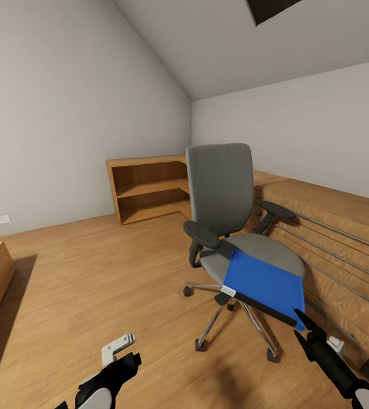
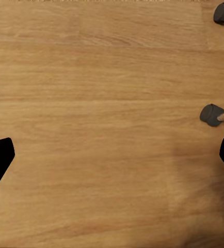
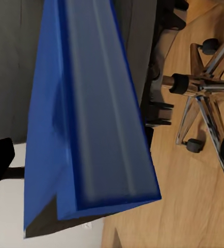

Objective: In the bedroom, organize the workspace by keeping the computer under the desk, ensuring the monitor is on the desk, placing the keyboard on the desk next to the monitor, placing the mouse on the desk next to the keyboard, moving the folder from the swivel chair onto the desk next to the mouse, stacking the notebook on top of the folder with the pen on top of the notebook, and positioning the swivel chair next to the desk.

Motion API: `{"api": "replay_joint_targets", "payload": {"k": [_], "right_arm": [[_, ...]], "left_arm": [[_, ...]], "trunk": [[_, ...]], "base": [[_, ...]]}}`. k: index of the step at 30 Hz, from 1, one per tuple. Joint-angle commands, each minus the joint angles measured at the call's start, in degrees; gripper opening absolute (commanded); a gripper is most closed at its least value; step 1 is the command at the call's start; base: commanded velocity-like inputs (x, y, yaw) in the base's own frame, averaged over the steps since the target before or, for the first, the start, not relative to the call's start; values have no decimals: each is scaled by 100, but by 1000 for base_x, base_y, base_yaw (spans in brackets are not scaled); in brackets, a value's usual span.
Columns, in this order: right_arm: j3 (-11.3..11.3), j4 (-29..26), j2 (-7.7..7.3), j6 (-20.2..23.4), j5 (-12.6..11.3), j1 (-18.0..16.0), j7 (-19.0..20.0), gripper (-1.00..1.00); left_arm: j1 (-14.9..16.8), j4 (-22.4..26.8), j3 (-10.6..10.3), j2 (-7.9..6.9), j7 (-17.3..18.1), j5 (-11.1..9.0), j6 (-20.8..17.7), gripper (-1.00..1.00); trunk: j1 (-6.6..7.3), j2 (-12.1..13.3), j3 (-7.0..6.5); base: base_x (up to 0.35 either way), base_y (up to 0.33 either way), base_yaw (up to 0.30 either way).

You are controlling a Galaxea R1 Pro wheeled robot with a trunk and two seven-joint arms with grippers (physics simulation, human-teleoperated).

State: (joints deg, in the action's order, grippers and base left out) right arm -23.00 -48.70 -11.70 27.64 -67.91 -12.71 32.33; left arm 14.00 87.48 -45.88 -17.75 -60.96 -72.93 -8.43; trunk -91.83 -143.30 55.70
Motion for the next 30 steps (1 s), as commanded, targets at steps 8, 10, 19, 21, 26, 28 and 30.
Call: {"api": "replay_joint_targets", "payload": {"k": [8,10,19,21,26,28,30], "right_arm": [[-11,1,1,47,-38,-4,1,100],[-11,1,1,47,-38,-4,1,100],[-11,1,1,47,-38,-4,1,100],[-11,1,1,46,-38,-4,1,100],[-11,-1,1,46,-38,-4,1,100],[-11,0,1,46,-38,-4,1,100],[-11,0,1,44,-38,-4,1,100]], "left_arm": [[7,6,-9,-3,-30,0,-44,100],[7,6,-9,-2,-33,-1,-44,100],[7,6,-9,-1,-36,-2,-44,100],[7,6,-9,-1,-37,-2,-44,100],[7,6,-9,-1,-38,-2,-44,100],[7,6,-9,0,-38,-2,-44,100],[7,6,-9,0,-38,-2,-44,100]], "trunk": [[0,-2,6],[0,-2,6],[0,-2,6],[0,-2,6],[0,-2,6],[0,-2,6],[0,-2,6]], "base": [[97,88,0],[26,23,0],[9,8,0],[2,2,0],[-36,1,0],[-161,0,0],[-234,-7,0]]}}
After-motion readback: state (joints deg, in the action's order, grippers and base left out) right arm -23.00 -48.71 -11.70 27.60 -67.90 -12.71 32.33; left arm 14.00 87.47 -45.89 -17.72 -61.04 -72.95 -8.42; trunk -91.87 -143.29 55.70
